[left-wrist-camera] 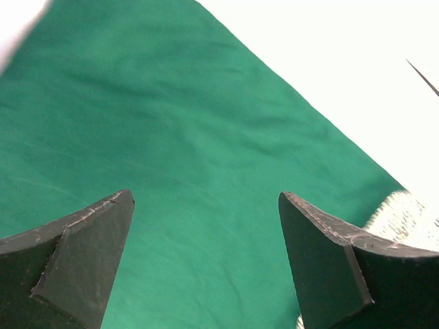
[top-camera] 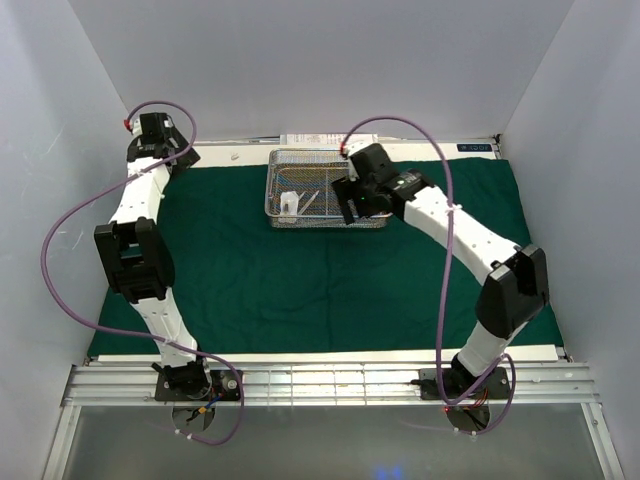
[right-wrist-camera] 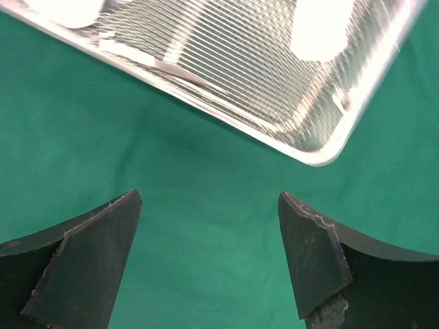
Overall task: Open and lay out the surgical kit
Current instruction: Smooth out the surgical kit at the center of the board, then pick up the medical item from the container, then place the medical item in the surgical kit.
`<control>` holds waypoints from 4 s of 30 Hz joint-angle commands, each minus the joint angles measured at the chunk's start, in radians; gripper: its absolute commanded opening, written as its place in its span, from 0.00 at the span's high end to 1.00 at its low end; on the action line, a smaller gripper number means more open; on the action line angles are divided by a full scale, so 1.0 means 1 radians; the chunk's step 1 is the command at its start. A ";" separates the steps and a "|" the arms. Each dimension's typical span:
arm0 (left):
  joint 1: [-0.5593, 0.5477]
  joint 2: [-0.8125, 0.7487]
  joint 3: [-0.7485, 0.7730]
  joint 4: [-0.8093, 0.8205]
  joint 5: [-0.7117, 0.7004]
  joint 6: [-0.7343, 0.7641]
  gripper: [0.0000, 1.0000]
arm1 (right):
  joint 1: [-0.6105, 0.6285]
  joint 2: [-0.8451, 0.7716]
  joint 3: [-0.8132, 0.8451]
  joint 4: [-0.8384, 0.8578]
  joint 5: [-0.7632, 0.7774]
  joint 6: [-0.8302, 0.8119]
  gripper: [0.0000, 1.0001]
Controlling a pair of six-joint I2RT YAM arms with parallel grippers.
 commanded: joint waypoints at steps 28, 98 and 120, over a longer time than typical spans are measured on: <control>-0.192 -0.320 -0.416 -0.004 0.067 0.114 0.02 | -0.461 0.050 -0.006 0.261 -0.283 0.020 0.30; -0.321 -0.309 -0.436 -0.018 0.082 0.107 0.02 | -0.285 0.641 0.293 0.434 -0.153 -0.190 0.71; -0.323 -0.314 -0.405 -0.027 0.053 0.110 0.02 | -0.274 0.401 0.382 0.364 -0.003 -0.133 0.82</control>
